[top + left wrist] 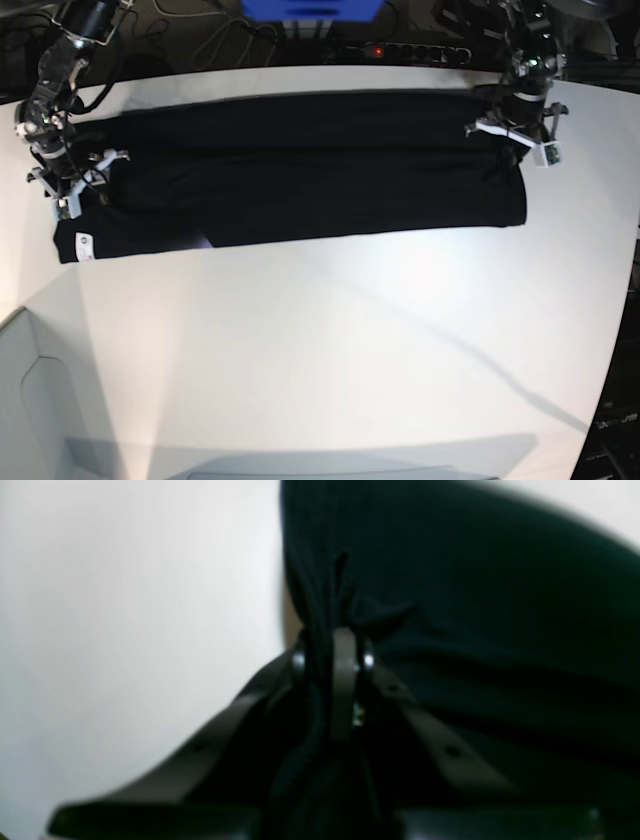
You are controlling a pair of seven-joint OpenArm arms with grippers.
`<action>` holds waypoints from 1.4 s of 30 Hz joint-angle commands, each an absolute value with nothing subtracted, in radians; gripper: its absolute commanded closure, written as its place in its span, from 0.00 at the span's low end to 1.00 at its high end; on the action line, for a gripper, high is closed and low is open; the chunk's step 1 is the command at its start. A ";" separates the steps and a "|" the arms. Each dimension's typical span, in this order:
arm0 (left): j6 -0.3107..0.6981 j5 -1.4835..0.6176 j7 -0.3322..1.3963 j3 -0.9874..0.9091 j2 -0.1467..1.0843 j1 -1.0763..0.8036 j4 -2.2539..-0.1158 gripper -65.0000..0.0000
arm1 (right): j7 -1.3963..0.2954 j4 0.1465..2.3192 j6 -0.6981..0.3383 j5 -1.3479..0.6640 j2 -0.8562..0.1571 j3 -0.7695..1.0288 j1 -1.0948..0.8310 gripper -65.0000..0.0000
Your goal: Fold the T-shirt properly
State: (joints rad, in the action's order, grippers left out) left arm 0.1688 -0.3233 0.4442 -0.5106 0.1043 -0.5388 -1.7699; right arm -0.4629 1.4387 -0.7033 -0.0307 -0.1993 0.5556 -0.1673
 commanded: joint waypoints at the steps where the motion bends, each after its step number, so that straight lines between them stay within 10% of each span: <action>1: 0.170 -0.329 0.410 -0.509 0.107 -0.539 -1.821 1.00 | -0.506 1.440 -0.698 0.001 -0.206 0.553 -0.171 0.51; 22: 0.163 -0.145 0.415 0.232 0.090 -0.427 -1.959 1.00 | -0.506 1.438 -0.698 0.001 -0.206 0.552 -0.151 0.51; 42: 0.157 -0.105 0.417 0.598 0.048 -0.110 -1.646 1.00 | -0.506 1.435 -0.698 0.001 -0.213 0.552 -0.128 0.51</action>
